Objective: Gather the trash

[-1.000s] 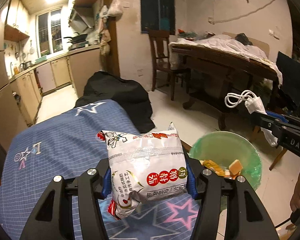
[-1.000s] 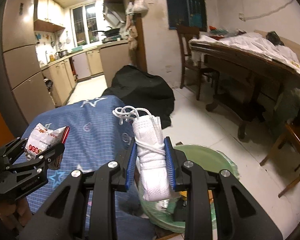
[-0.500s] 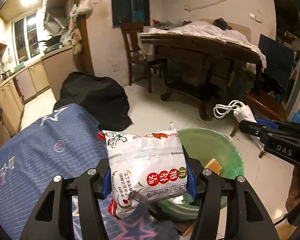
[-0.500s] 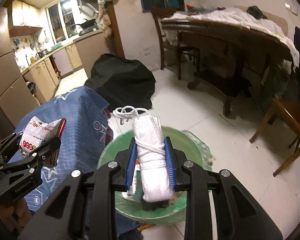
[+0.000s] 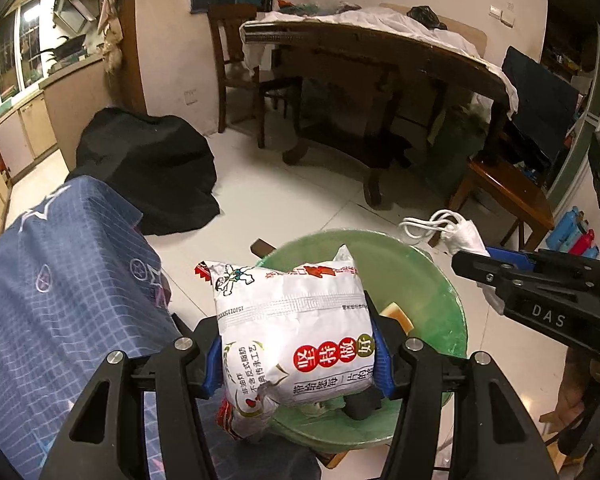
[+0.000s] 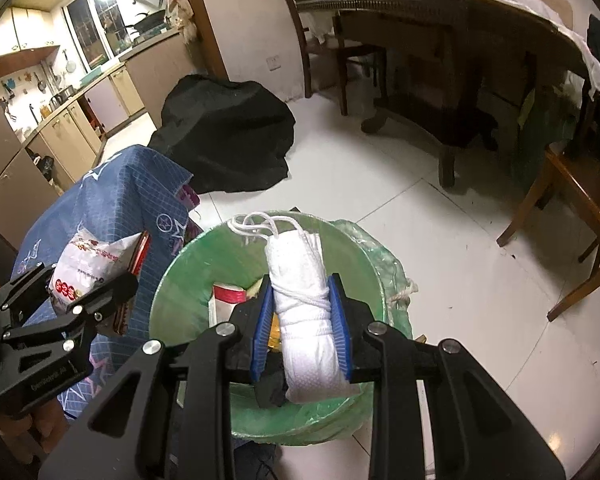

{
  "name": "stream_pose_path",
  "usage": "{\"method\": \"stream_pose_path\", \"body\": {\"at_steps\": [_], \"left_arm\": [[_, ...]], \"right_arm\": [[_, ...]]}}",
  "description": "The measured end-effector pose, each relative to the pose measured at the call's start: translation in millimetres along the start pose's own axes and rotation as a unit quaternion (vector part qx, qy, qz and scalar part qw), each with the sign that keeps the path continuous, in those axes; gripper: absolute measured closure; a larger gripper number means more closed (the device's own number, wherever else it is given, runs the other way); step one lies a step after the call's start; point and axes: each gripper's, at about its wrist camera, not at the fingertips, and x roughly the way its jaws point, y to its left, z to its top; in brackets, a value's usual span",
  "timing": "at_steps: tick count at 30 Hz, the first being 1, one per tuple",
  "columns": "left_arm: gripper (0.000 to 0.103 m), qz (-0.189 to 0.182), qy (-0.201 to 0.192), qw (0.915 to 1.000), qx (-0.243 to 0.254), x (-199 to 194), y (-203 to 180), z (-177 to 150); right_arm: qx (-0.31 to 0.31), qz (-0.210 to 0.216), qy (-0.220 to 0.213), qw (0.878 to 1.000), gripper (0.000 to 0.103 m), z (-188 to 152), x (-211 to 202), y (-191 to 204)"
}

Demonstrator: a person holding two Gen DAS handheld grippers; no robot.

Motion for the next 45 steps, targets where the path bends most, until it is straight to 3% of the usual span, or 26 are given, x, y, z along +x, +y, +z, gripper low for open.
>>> {"method": "stream_pose_path", "body": {"at_steps": [7,10,12,19,22,27,30,34,39,42,45], "left_arm": [[0.045,-0.002,0.009,0.9999,-0.004,18.7,6.6,-4.7],[0.037,-0.001,0.009,1.0000,-0.003,20.1,9.6,-4.7],[0.023,0.002,0.005,1.0000,-0.002,19.4,12.3,-5.0],[0.013,0.006,0.007,0.9999,-0.009,18.2,18.3,-8.7],[0.012,0.009,0.005,0.9998,-0.018,11.1,23.7,-12.4],[0.005,0.019,-0.042,0.9986,-0.025,-36.7,33.9,-27.8],[0.005,0.022,-0.100,0.9944,-0.024,-87.1,44.2,-48.9],[0.005,0.019,-0.159,0.9867,-0.027,-145.2,50.5,-77.0],[0.005,0.016,-0.216,0.9758,-0.032,-213.5,51.6,-123.0],[0.005,0.009,-0.243,0.9688,-0.046,-244.0,45.9,-156.1],[0.005,0.015,-0.244,0.9692,-0.029,-260.0,36.5,-181.3]], "right_arm": [[0.001,0.001,0.010,1.000,0.075,0.1,13.0,-3.1],[0.010,0.002,0.008,1.000,0.073,0.3,14.1,-7.1],[0.012,0.000,0.006,1.000,0.064,0.8,14.1,-9.3],[0.016,-0.003,-0.010,1.000,0.056,0.0,3.4,-10.3],[0.011,-0.001,-0.035,0.999,0.044,-3.5,-12.4,-4.8],[-0.015,-0.018,-0.127,0.992,0.020,-30.6,-71.9,18.7],[-0.030,-0.034,-0.185,0.982,0.007,-57.8,-109.3,34.8],[-0.040,-0.052,-0.249,0.966,0.006,-98.9,-155.8,57.0],[-0.025,-0.046,-0.266,0.962,0.006,-152.5,-188.2,76.0],[-0.019,-0.073,-0.285,0.956,0.006,-183.9,-202.7,86.6],[-0.016,-0.092,-0.296,0.951,0.006,-212.8,-212.1,93.3]]}}
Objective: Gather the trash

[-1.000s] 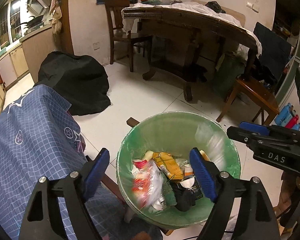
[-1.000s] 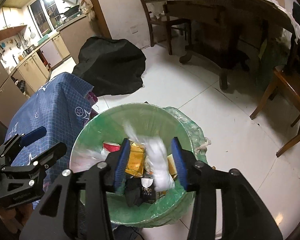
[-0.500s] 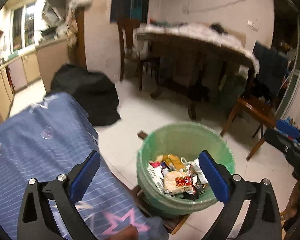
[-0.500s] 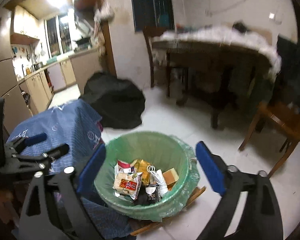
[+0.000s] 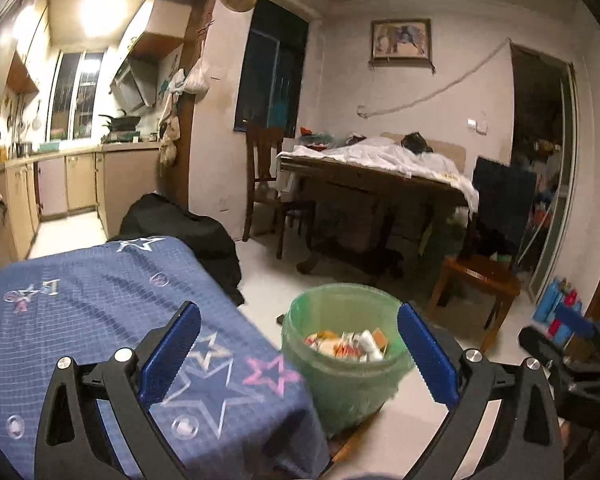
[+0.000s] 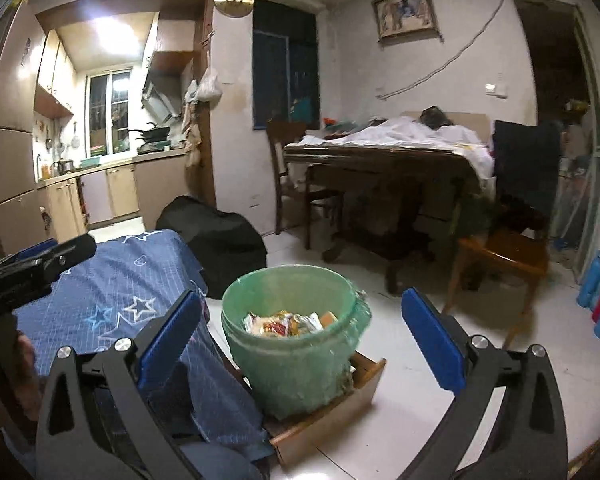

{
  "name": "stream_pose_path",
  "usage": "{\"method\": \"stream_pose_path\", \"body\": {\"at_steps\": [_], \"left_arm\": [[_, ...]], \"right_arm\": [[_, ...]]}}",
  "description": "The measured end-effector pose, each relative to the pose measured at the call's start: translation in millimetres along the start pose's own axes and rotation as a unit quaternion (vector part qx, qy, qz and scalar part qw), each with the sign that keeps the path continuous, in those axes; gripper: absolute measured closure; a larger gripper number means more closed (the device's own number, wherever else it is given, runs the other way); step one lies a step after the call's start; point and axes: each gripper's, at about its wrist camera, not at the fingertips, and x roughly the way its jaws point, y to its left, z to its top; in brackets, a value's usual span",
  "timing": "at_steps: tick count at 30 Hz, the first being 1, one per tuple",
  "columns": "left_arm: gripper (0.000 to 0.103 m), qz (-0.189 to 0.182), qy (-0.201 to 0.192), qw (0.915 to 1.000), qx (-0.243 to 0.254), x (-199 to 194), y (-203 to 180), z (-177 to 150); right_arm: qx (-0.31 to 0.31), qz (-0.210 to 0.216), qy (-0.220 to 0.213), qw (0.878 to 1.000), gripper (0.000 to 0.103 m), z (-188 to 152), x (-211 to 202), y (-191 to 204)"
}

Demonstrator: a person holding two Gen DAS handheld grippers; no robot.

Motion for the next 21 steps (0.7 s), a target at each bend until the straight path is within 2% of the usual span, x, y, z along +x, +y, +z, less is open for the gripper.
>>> {"method": "stream_pose_path", "body": {"at_steps": [4,9,16,21], "left_arm": [[0.005,-0.014,0.021,0.9996,0.007,-25.2,-8.0,-26.0],[0.005,-0.014,0.006,0.9994,0.033,-50.1,-28.3,-61.7],[0.005,-0.020,0.007,0.9987,0.047,-53.6,-43.0,-97.3],[0.005,-0.017,0.010,0.9983,0.054,-47.5,-46.3,-115.8]], "right_arm": [[-0.001,-0.008,0.006,1.000,0.006,-17.3,-20.3,-0.6],[-0.010,-0.017,-0.016,1.000,0.006,-36.2,-47.9,2.7],[-0.011,-0.017,-0.057,0.998,0.006,-55.1,-67.4,3.9],[0.008,-0.014,-0.062,0.998,0.006,-66.2,-72.8,-6.2]]}}
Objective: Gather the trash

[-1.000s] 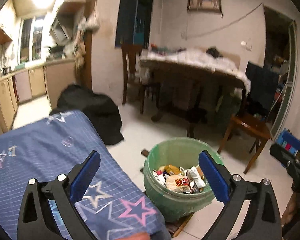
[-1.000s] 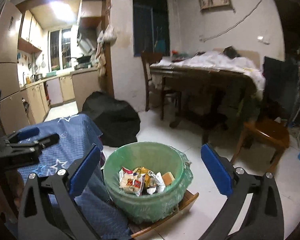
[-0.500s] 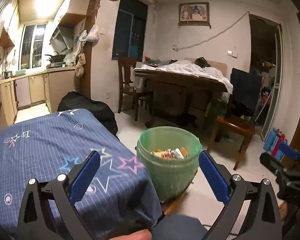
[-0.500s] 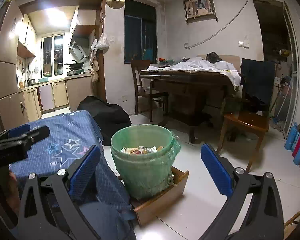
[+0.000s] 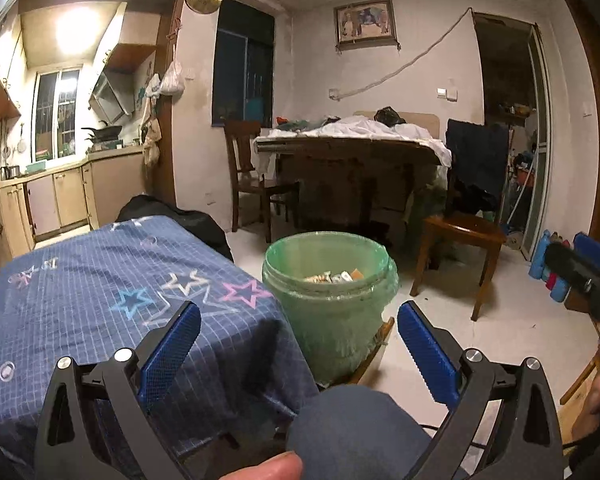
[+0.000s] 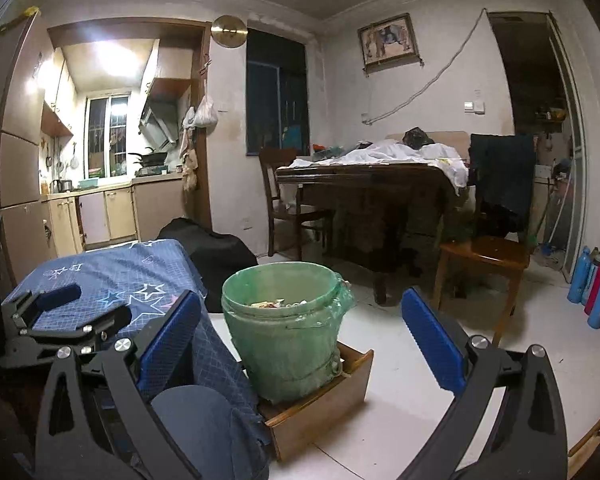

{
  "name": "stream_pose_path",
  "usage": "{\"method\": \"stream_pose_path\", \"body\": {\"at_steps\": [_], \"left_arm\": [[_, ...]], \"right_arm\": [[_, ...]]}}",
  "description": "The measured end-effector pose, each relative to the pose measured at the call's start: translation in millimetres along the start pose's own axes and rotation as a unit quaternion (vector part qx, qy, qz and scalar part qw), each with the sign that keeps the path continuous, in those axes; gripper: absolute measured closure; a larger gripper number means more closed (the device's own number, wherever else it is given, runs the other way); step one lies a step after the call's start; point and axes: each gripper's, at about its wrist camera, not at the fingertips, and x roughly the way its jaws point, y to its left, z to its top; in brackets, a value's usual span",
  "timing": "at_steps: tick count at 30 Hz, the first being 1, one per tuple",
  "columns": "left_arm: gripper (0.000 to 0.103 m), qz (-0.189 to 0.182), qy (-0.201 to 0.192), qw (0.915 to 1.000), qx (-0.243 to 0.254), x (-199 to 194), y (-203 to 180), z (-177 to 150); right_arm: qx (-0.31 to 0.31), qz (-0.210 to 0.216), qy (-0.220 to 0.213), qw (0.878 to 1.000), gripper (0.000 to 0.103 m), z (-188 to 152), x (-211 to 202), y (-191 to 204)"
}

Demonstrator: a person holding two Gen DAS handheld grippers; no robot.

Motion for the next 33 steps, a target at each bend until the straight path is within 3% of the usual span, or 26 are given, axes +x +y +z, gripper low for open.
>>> {"method": "stream_pose_path", "body": {"at_steps": [4,11,13,21,33], "left_arm": [[0.005,0.001,-0.002,1.0000,0.006,4.1,-3.3,-7.4],[0.005,-0.002,-0.082,0.9966,0.003,-13.2,-10.6,-5.7],[0.005,-0.002,-0.088,0.9961,0.001,-14.3,-11.7,-5.2],[0.005,-0.001,-0.095,0.9955,0.001,-16.1,-15.3,-4.1],[0.005,0.000,-0.081,0.9967,0.007,-7.2,-16.8,-3.9]], "right_arm": [[0.003,-0.005,-0.012,1.000,0.006,-6.6,-5.1,-4.8],[0.010,-0.009,-0.025,1.000,0.006,-20.3,-3.7,-8.9],[0.014,-0.011,-0.025,1.000,0.006,-21.8,-2.9,-10.9],[0.017,-0.023,-0.051,0.998,0.006,-23.0,-8.9,-10.0],[0.018,-0.026,-0.057,0.998,0.006,-20.9,-9.6,-12.1]]}}
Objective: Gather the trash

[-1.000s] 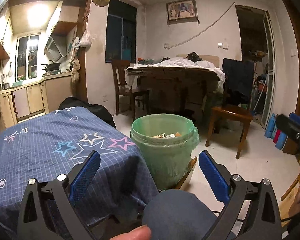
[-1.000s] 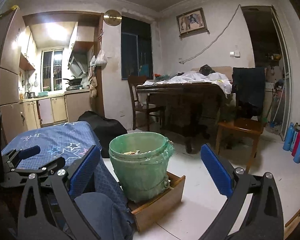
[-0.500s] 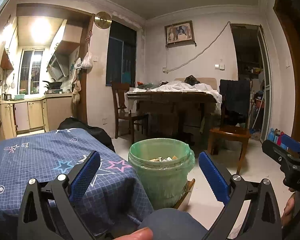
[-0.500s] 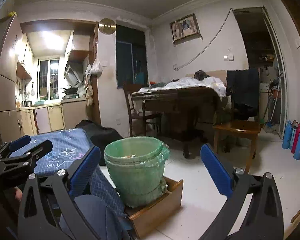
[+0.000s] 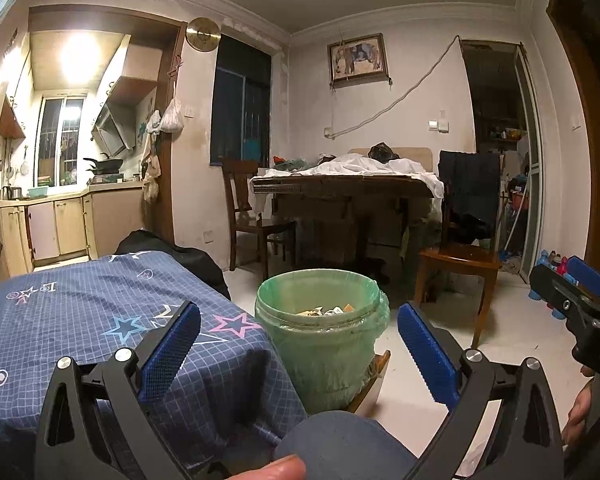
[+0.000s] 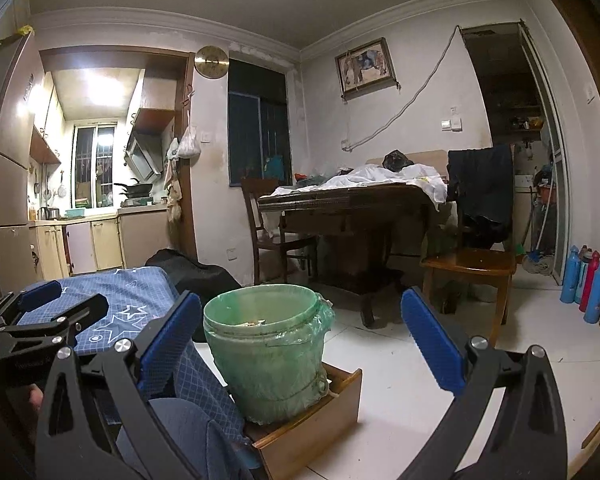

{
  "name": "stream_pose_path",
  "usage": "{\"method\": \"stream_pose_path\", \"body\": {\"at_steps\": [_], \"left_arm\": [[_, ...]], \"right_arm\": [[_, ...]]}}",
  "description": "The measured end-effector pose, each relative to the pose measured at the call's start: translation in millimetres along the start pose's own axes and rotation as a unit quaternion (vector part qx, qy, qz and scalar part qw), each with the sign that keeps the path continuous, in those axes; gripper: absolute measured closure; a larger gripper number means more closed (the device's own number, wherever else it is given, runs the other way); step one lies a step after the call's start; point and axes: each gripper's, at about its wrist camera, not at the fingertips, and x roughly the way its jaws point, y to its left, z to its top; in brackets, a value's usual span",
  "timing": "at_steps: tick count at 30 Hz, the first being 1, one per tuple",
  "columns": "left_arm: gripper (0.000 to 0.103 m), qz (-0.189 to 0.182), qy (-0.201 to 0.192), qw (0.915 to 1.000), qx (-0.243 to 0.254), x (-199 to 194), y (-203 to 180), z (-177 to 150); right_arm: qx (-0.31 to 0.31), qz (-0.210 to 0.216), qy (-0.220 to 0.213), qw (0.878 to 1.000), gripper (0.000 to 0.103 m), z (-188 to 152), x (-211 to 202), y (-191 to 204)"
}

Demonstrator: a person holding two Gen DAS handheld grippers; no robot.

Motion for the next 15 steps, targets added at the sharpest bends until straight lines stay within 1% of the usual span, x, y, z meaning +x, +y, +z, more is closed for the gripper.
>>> {"method": "stream_pose_path", "body": {"at_steps": [7,15], "left_arm": [[0.005,0.000,0.006,1.0000,0.000,4.0,1.0,0.8],[0.005,0.013,0.017,0.9998,-0.005,9.7,4.4,-0.3]], "right_arm": [[0.000,0.001,0.000,1.000,0.006,1.9,1.2,1.8],[0.000,0.002,0.001,1.000,0.006,2.4,2.4,2.3]]}}
